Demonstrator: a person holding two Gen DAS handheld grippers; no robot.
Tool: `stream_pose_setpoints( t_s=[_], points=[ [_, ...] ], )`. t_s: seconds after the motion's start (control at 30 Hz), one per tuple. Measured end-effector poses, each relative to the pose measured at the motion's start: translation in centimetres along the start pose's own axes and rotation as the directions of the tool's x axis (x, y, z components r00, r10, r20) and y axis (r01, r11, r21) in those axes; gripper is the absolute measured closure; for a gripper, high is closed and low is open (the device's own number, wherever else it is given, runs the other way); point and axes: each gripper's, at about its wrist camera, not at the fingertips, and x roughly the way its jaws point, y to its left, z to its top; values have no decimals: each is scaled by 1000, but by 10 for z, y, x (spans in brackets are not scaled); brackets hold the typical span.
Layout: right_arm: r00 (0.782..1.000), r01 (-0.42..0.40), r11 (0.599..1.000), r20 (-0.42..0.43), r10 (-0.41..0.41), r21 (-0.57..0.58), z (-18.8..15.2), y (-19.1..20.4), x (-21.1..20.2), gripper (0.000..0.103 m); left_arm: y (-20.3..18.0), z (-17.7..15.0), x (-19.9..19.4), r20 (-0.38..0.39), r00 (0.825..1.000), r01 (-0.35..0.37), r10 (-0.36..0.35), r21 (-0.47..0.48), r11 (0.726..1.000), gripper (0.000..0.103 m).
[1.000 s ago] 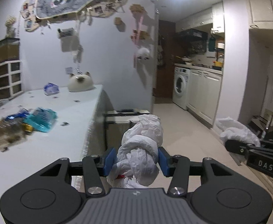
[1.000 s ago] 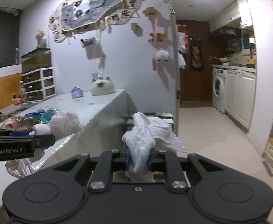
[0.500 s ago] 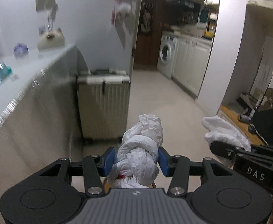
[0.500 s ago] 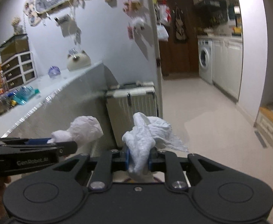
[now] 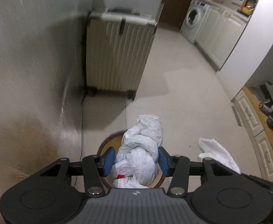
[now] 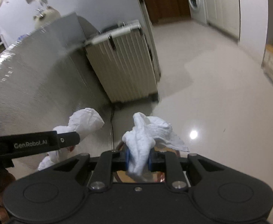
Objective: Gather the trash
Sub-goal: 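Lift the tissues with both tools and carry them over the yellow wastebasket, then open the right tool while the left tool opens, dropping tissues into the wastebasket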
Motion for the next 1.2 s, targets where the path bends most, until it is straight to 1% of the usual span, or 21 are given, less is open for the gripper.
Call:
stream_pose_setpoints(
  t_s=[0.2, 0.3, 0.37, 0.43, 0.5, 0.7, 0.8, 0.93, 1.07, 1.17, 1.2],
  points=[
    [994, -16, 998, -106, 22, 62, -2, -18, 66, 84, 10, -1, 74, -113, 993, -25, 24, -4, 1000, 53],
    [989, -19, 998, -147, 29, 68, 3, -22, 94, 84, 18, -2, 100, -159, 987, -26, 23, -18, 999, 53],
    [982, -20, 996, -188, 35, 82, 5, -24, 113, 84, 24, -1, 117, -188, 982, -25, 18, -34, 999, 53],
    [970, -18, 996, -240, 39, 88, 8, -25, 134, 84, 30, 1, 131, -206, 978, -36, 27, -39, 999, 53],
    [959, -20, 997, -280, 42, 80, 8, -23, 149, 84, 33, 3, 143, -221, 975, -45, 35, -38, 998, 53],
    [945, -29, 999, -326, 36, 24, 12, -16, 180, 82, 45, 2, 167, -262, 964, -50, 35, -49, 998, 53],
    [940, -7, 1000, -341, 11, 12, 15, -19, 189, 82, 49, 1, 173, -278, 960, -55, 40, -49, 997, 53],
    [941, -5, 1000, -338, 11, 17, 20, -25, 197, 82, 51, 0, 184, -296, 955, -54, 35, -55, 997, 53],
    [946, -21, 1000, -324, 21, 5, 22, -28, 200, 78, 51, 2, 188, -295, 955, -41, 23, -53, 998, 53],
    [951, -18, 1000, -308, 18, 4, 26, -30, 200, 64, 52, 2, 190, -297, 955, -39, 20, -57, 998, 53],
    [952, -24, 1000, -307, 24, 3, 26, -30, 199, 56, 52, 2, 191, -300, 954, -37, 18, -60, 998, 53]
  ],
)
